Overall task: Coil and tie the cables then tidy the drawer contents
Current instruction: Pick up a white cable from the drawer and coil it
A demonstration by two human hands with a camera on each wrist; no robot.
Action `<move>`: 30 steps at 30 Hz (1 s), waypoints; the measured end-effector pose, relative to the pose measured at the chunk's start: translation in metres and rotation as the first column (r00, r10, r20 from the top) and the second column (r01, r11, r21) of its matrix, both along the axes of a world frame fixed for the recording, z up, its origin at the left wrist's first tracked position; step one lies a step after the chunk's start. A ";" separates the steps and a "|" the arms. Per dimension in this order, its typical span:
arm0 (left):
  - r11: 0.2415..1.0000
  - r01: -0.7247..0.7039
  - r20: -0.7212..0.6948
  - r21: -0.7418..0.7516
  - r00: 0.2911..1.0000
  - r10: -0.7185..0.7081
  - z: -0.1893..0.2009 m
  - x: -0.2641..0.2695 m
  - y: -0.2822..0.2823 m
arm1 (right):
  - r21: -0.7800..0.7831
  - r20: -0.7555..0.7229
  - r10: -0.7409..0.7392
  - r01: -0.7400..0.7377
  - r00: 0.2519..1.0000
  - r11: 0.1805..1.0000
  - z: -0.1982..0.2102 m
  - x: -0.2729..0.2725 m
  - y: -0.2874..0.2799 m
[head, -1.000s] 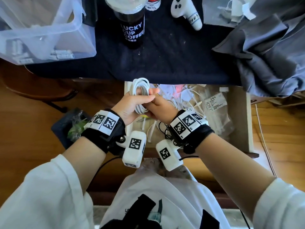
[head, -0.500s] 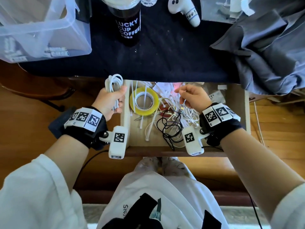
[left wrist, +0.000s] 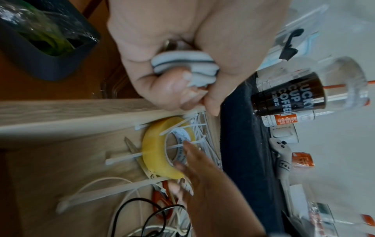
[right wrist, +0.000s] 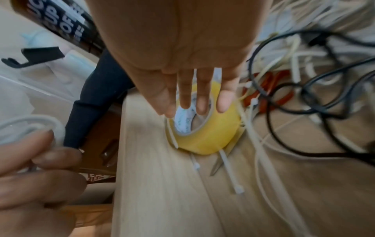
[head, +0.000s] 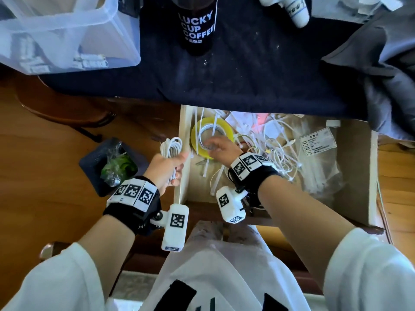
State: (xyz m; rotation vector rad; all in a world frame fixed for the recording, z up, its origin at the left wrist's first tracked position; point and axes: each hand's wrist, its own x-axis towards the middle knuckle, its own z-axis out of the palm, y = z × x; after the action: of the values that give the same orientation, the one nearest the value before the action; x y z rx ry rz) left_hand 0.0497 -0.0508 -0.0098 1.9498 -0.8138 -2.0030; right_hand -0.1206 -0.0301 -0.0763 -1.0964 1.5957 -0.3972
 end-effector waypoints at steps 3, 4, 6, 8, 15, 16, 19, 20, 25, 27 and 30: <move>1.000 -0.017 0.008 0.002 1.000 0.017 -0.004 0.002 0.000 | 0.001 -0.027 -0.016 0.016 0.999 1.000 -0.012 0.014 -0.029; 1.000 -0.025 0.007 -0.001 1.000 0.025 -0.004 0.003 0.000 | 0.012 -0.044 -0.026 0.027 0.999 1.000 -0.015 0.017 -0.038; 0.999 -0.042 -0.007 -0.005 0.999 0.042 -0.004 0.007 0.000 | 0.032 -0.069 -0.026 0.028 0.997 0.999 -0.020 0.018 -0.053; 0.999 -0.047 -0.022 -0.006 0.999 0.047 -0.003 0.008 -0.001 | 0.061 -0.045 -0.013 0.016 0.999 0.998 -0.022 0.017 -0.061; 0.998 -0.065 -0.037 0.023 0.997 0.065 0.002 0.001 -0.002 | 0.353 0.577 -0.610 0.507 0.543 0.786 0.007 -0.012 -0.026; 0.998 -0.060 -0.036 0.021 0.998 0.060 0.002 -0.002 -0.001 | 0.360 0.601 -0.627 0.533 0.496 0.766 0.013 -0.019 -0.015; 0.999 -0.044 -0.042 0.022 0.998 0.045 0.003 -0.016 0.003 | 0.419 0.628 -0.686 0.583 0.368 0.696 0.029 -0.040 0.018; 0.998 -0.049 -0.053 0.033 0.997 0.050 0.004 -0.021 0.005 | 0.431 0.641 -0.695 0.597 0.325 0.677 0.035 -0.046 0.028; 0.995 -0.001 -0.124 0.097 0.992 0.013 0.016 -0.056 0.012 | 0.351 0.757 -0.595 0.599 0.272 0.720 0.075 -0.072 0.067; 0.995 0.039 -0.172 0.090 0.985 -0.023 0.022 -0.071 0.014 | 0.287 0.784 -0.530 0.568 0.323 0.771 0.086 -0.082 0.078; 0.996 0.078 -0.232 0.052 0.971 -0.064 0.033 -0.093 0.013 | 0.209 0.775 -0.479 0.548 0.413 0.810 0.104 -0.095 0.088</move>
State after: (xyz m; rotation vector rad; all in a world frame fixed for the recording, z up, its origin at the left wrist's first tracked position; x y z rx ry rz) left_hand -0.0437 -0.0376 0.0235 1.6966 -0.7832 -2.2678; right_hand -0.2161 0.0574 0.0282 -0.2876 1.0162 -1.2106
